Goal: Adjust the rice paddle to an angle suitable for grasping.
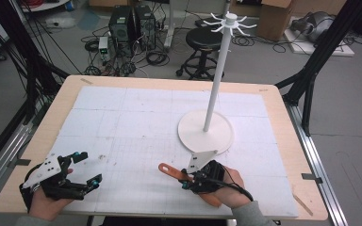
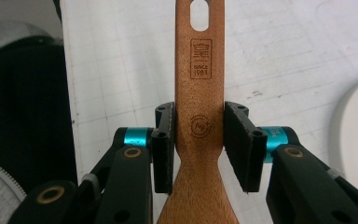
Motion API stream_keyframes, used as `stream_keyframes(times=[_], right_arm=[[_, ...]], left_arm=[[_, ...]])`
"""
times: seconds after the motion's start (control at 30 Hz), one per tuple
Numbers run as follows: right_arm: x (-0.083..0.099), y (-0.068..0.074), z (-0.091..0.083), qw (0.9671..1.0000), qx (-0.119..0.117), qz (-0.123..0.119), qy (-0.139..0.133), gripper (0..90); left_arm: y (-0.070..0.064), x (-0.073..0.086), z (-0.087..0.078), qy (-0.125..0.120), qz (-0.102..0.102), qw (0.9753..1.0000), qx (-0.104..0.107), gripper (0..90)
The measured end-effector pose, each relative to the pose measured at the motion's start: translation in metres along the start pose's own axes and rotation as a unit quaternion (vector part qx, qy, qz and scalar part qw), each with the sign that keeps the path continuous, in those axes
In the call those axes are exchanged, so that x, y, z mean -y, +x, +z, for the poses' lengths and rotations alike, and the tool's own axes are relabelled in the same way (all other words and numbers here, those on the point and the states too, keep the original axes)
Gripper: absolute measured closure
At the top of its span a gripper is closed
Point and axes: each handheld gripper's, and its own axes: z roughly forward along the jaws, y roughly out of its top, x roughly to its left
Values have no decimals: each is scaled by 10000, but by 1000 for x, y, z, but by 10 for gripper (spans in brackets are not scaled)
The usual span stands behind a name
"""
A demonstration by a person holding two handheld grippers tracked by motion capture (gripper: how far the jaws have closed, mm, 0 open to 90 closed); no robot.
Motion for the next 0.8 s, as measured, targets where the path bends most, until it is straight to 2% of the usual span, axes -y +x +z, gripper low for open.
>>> stream_keyframes(times=[0.17,0.23,0.4,0.67,0.77,0.8], right_arm=[[0,-3,-11,9997,75,43,-248,641],[-1,-4,-21,9987,135,78,-477,641],[0,-5,-33,9964,217,153,-802,641],[0,-7,-42,9941,251,155,-1044,641],[2,-10,-47,9924,228,223,-1190,641],[4,-13,-51,9906,213,312,-1312,641]], left_arm=[[0,0,0,-2,-15,10000,-9,26],[0,0,0,-4,-7,10000,-11,26],[0,0,0,17,-2,10000,5,26],[1,1,1,2,-31,10000,1,26],[1,1,0,-17,-46,10000,-28,26],[1,1,0,-8,-43,10000,-30,26]])
